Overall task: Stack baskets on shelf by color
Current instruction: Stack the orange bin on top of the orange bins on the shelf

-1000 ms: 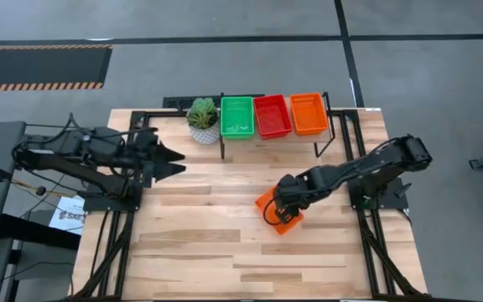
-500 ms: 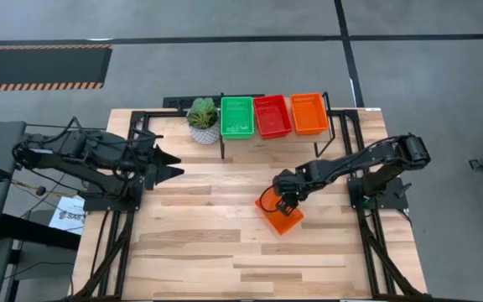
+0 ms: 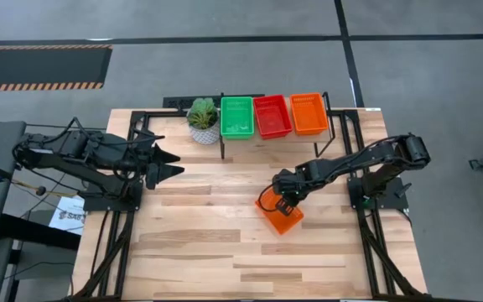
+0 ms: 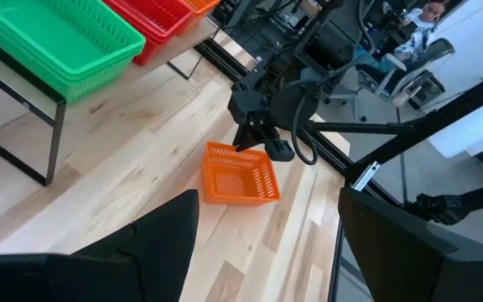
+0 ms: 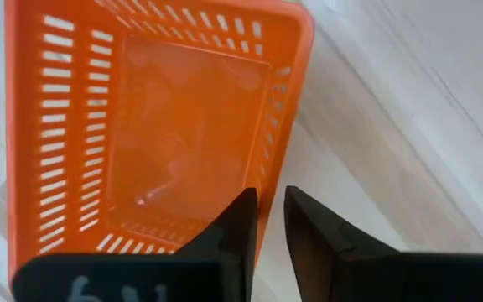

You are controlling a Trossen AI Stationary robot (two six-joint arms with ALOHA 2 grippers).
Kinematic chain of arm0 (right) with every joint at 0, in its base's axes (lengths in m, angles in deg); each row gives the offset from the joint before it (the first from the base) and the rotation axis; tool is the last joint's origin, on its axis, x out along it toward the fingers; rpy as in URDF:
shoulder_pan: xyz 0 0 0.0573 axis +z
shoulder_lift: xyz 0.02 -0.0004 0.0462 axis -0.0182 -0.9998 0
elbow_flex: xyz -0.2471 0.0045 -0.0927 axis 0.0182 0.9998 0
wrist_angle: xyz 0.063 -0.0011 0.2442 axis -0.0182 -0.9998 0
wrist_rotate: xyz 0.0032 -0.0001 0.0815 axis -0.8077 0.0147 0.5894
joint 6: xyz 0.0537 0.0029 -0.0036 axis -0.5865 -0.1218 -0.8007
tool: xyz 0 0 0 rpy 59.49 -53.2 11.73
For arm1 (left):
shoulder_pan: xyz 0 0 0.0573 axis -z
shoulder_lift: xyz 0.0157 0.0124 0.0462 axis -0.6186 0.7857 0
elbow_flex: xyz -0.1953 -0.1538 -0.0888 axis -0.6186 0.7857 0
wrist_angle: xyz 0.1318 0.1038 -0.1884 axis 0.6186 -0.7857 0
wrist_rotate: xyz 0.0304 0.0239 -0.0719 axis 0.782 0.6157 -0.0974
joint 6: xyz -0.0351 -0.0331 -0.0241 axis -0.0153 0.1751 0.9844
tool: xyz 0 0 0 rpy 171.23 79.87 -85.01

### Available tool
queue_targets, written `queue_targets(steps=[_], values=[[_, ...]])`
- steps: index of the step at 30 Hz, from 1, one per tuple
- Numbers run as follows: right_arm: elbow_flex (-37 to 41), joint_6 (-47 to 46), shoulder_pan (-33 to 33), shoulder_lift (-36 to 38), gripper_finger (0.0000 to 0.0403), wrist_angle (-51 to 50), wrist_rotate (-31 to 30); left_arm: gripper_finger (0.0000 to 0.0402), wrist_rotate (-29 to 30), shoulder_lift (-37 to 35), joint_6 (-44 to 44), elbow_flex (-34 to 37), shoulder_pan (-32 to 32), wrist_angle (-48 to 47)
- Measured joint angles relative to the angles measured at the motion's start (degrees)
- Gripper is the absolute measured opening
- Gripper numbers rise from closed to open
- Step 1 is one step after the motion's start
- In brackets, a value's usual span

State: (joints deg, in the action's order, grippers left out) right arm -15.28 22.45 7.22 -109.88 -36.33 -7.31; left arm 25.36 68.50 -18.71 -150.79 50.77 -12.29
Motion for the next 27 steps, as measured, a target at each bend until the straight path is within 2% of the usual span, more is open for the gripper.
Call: queue_targets(steps=[6,17,27], values=[[0.0,0.7,0.0,0.0,0.009,1.5,0.0,0.0274,0.0,0.0,0.1,0.0,0.0,0.0],[0.0,1.0,0.0,0.0,0.017,2.5,-0.6,0.0274,0.0,0.0,0.1,0.0,0.0,-0.3],[0.0,3.0,-0.9,-1.1,0.0154,2.9,-1.7,0.0274,0.0,0.0,0.0,0.0,0.0,-0.4]])
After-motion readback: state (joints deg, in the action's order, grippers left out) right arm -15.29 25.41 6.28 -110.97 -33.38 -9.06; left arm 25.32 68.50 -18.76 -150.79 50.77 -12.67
